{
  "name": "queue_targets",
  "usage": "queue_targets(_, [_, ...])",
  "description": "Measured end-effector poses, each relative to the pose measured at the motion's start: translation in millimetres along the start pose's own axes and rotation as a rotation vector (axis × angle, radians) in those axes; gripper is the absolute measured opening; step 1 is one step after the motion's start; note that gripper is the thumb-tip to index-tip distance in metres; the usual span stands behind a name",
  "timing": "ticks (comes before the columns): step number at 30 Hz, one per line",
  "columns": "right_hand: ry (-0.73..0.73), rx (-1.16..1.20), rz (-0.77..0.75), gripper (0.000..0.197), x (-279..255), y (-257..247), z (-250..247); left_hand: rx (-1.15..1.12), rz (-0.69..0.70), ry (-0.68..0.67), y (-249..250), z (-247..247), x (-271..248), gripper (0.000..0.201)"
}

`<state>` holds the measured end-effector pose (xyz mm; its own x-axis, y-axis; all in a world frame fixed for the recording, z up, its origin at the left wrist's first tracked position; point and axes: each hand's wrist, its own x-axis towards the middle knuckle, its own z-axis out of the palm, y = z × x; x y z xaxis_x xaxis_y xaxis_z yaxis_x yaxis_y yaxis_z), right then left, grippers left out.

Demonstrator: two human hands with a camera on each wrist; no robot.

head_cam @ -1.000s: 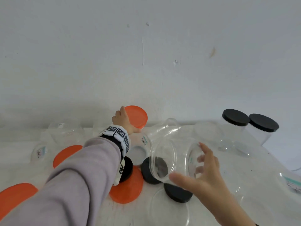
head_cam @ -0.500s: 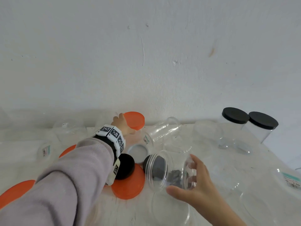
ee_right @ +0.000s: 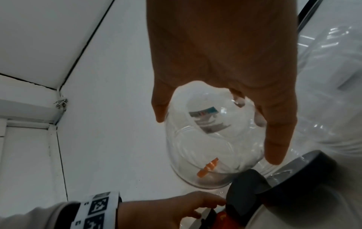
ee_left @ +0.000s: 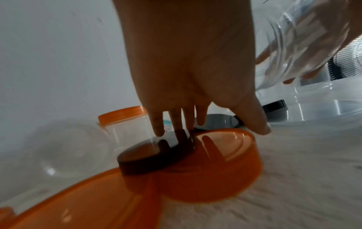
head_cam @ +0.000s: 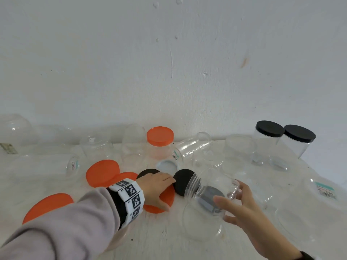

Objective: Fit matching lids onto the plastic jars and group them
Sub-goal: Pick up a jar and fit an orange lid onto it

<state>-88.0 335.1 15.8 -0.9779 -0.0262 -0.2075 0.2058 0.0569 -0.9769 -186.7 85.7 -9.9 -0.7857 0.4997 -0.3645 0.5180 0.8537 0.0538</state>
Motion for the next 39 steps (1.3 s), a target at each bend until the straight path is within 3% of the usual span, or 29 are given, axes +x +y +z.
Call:
queue_targets(2, [0.007, 0.013, -0.001, 0.103, -4.0, 0.3, -1.9, 0.029, -0.041, 0.018, 0.4, 4.8, -3.0, 0.095])
queue_targets(7, [-0.041, 0.007, 0.005, 0.089, -13.7, 0.9, -5.2, 0.110, -0.113, -0.022, -1.6, 9.0, -8.8, 0.102])
queue_targets(15, [-0.155, 0.100, 0.140, 0.084, -17.2, 9.4, -11.8, 0.132, -0.167, -0.016, 2.8, 4.8, -13.2, 0.109])
queue_targets(19, [-0.174, 0.077, 0.139, 0.068, -17.2, 10.5, -10.7, -0.059, -0.213, 0.033, 2.0, 1.8, -22.2, 0.108])
queue_targets(24, [-0.226, 0.041, 0.133, 0.055, -13.0, 10.1, 1.9, -0.507, -0.249, 0.212, -8.5, -6.8, -36.8, 0.110])
queue_targets(28, [-0.275, -0.068, 0.169, 0.076, -6.8, 6.5, 17.8, -0.764, -0.250, 0.352, -18.5, -14.6, -47.4, 0.110])
queue_targets(32, [-0.302, -0.177, 0.174, 0.066, -2.9, 0.5, 38.5, -0.824, -0.223, 0.443, -25.9, -17.5, -58.7, 0.118])
queue_targets(39, [-0.238, -0.400, 0.133, 0.065, 15.0, 0.1, 61.8, -0.877, -0.229, 0.624, -36.1, -11.9, -69.3, 0.121])
